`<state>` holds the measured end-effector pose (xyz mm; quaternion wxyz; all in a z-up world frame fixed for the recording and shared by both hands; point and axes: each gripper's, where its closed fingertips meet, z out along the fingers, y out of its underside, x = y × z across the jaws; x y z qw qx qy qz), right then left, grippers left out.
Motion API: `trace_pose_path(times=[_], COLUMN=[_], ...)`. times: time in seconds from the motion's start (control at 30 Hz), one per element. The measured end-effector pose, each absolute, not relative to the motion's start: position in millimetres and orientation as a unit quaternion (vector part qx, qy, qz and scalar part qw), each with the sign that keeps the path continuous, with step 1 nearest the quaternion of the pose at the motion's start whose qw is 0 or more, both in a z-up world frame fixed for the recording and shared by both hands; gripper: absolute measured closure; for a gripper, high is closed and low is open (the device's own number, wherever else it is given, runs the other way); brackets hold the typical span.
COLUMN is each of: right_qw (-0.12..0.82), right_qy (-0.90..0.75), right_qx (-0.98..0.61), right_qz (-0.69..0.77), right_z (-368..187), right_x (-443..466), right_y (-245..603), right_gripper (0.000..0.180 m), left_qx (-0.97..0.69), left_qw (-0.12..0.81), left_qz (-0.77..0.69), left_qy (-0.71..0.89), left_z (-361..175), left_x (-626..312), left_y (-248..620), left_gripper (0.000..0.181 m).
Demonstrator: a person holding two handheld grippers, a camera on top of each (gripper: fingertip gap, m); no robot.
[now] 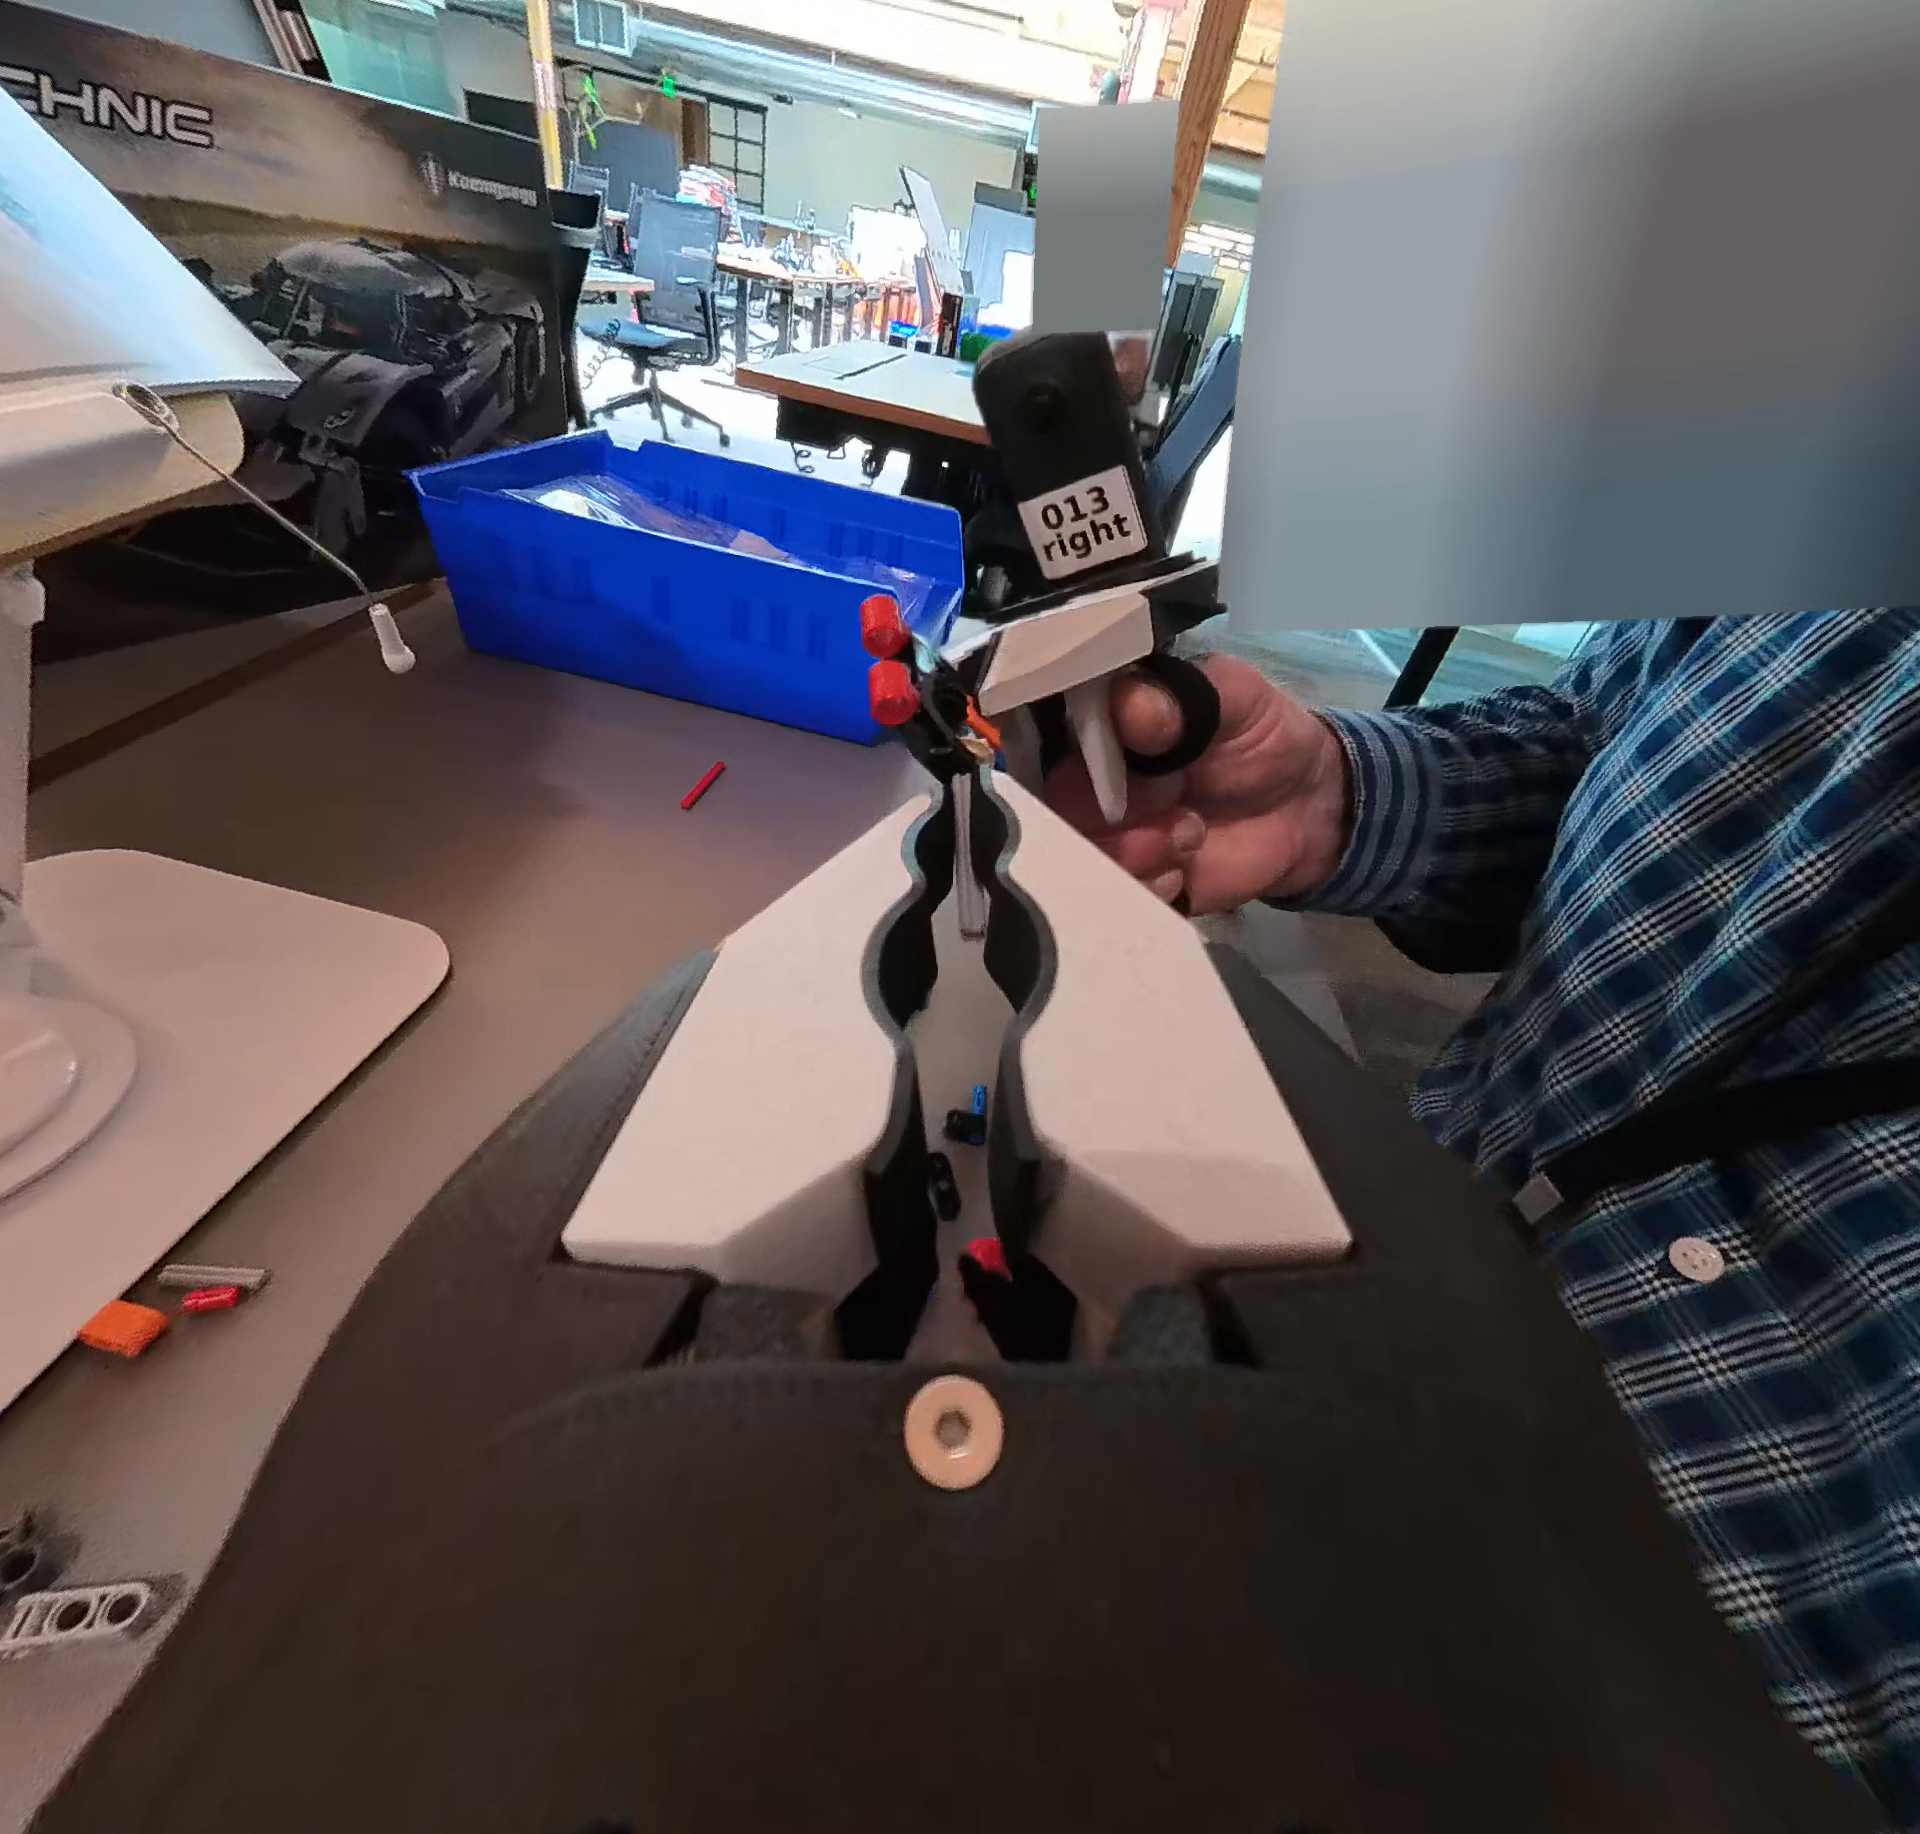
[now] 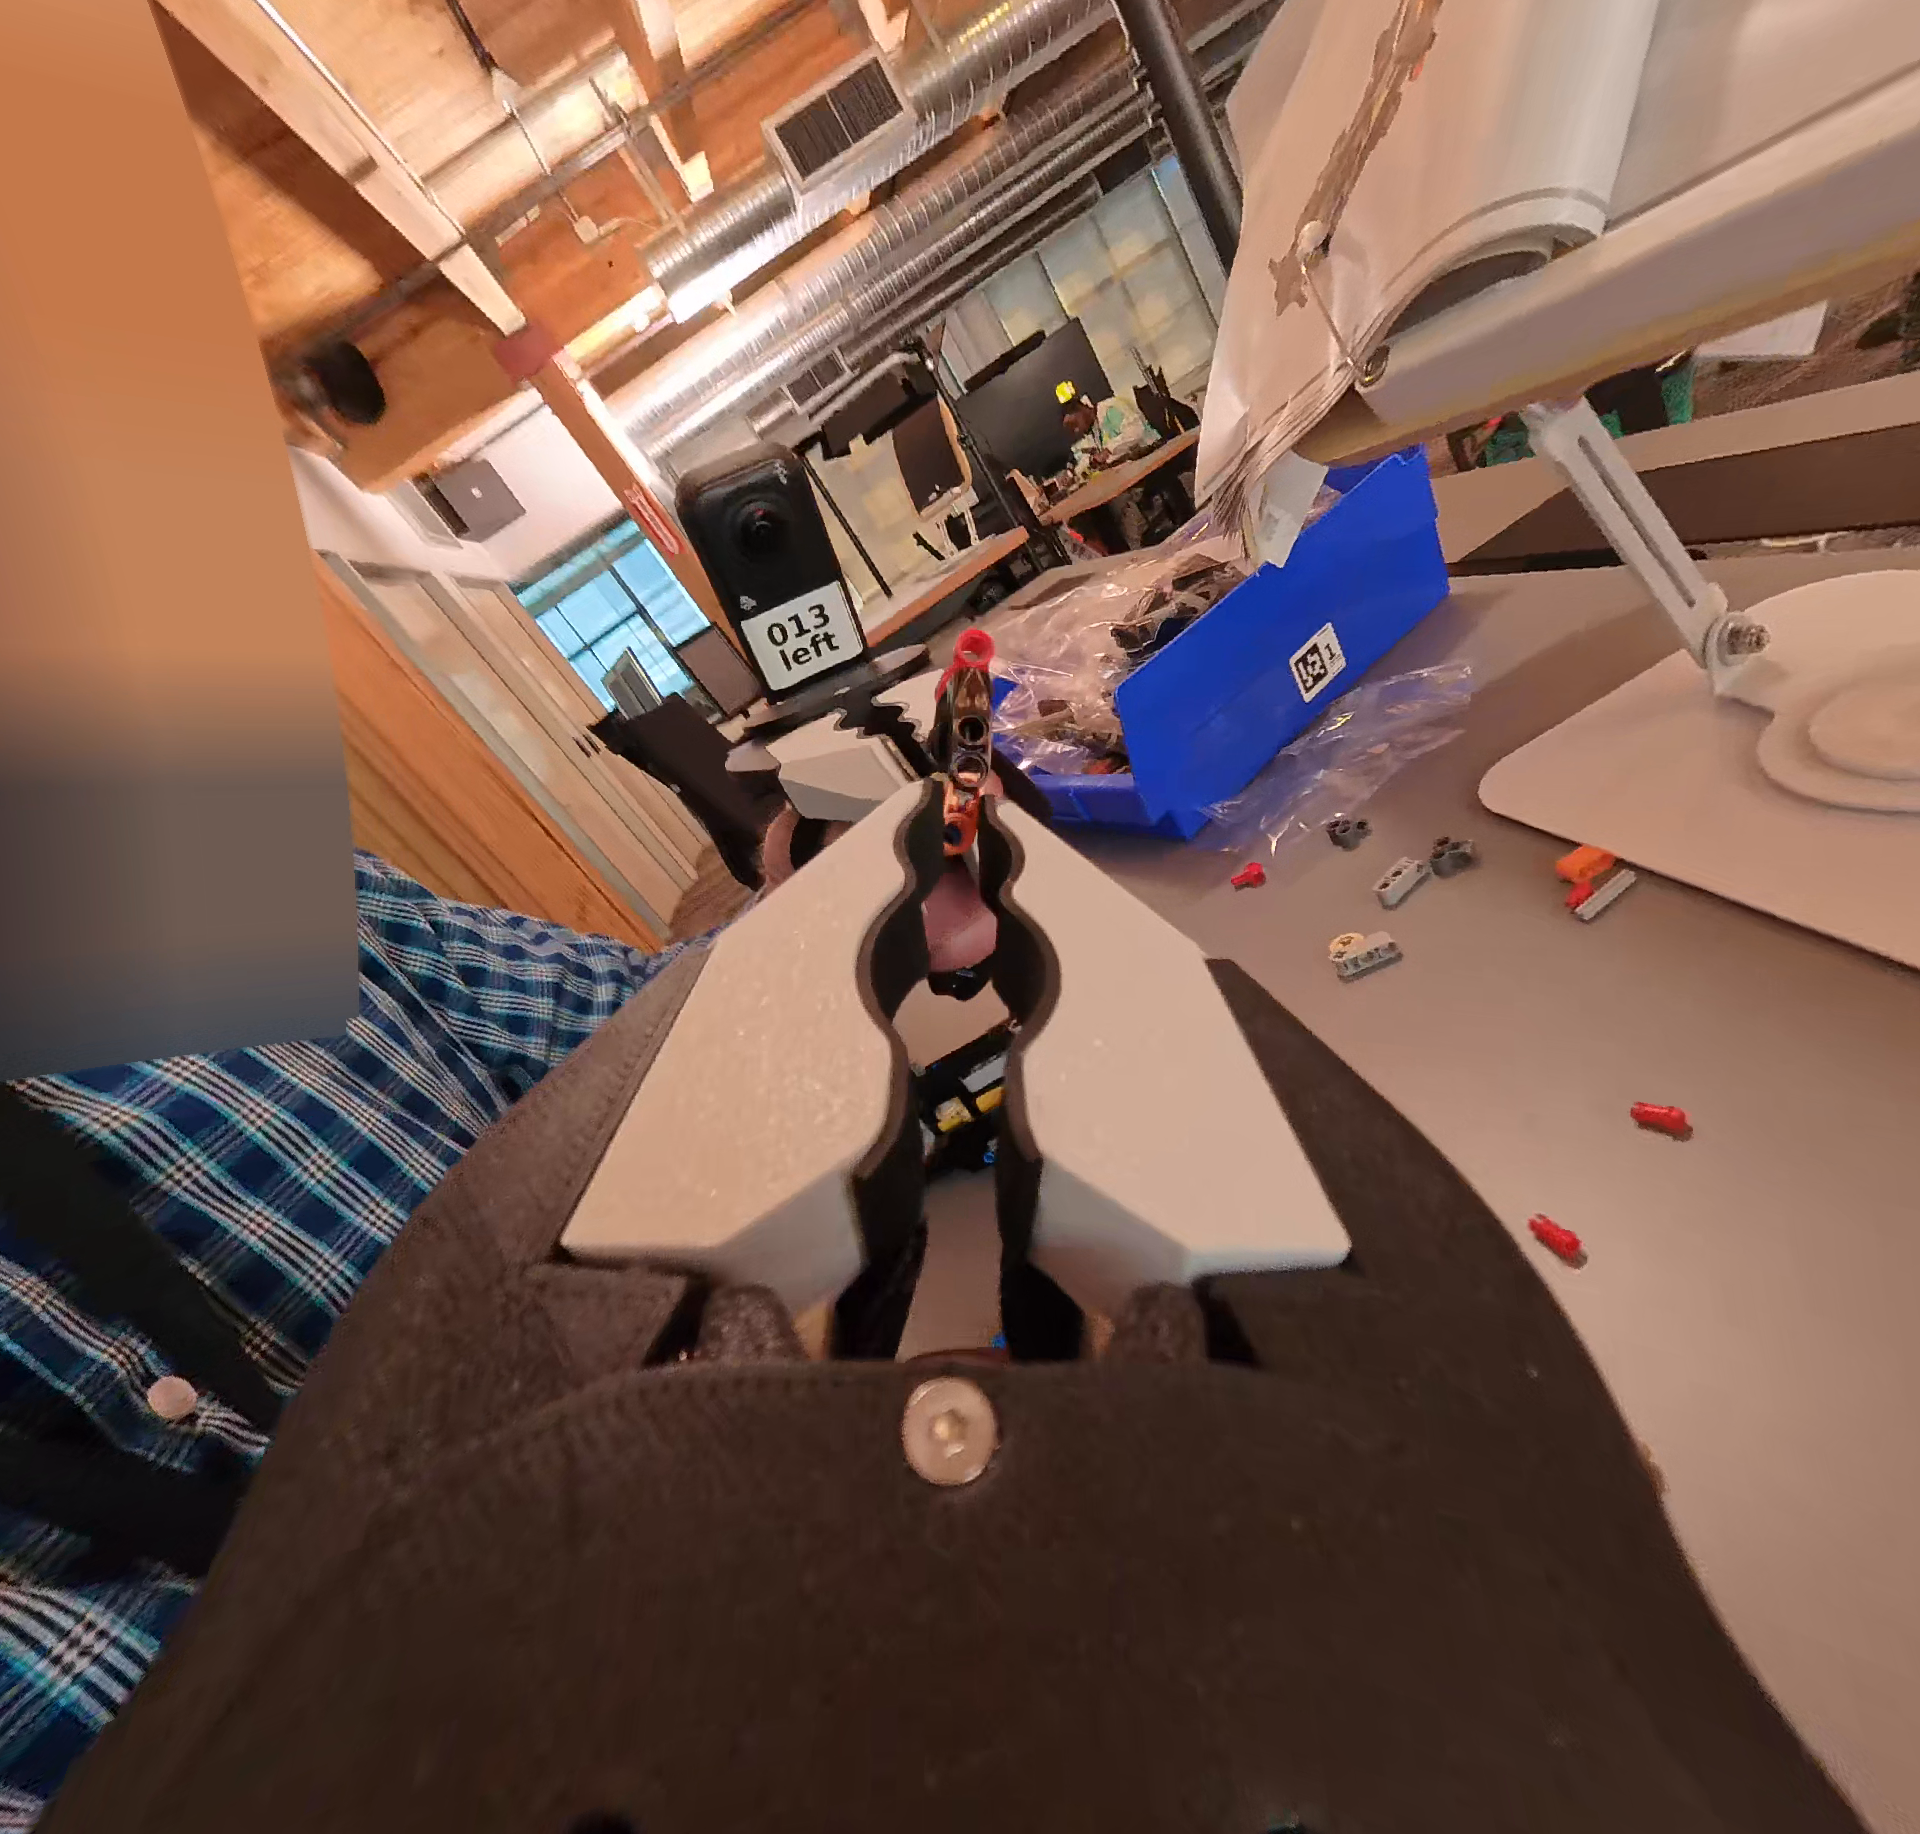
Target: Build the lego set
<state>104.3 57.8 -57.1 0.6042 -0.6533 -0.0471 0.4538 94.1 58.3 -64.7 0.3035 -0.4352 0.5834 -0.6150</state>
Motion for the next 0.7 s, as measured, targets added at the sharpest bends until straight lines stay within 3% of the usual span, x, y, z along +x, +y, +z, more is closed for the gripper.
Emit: trace_pose_path(times=[0.27, 0.7], right_qw=[0.587, 0.571], right_qy=[-0.042, -0.026], right_qx=[-0.652, -0.645], right_qz=[0.478, 0.507], right_z=[-65.2, -67.6], right_x=[99.0, 103.2], right_y=[59.5, 56.1], right_gripper=[0.167, 0.175], left_qx=[-0.429, -0.423], left_qw=[0.286, 0.305], left_qz=[-0.607, -0.6], left_qy=[0.605, 0.607], left_z=[-76.5, -77.7], left_x=[98.5, 100.4], left_y=[48.0, 48.8], left_gripper=[0.18, 0.179])
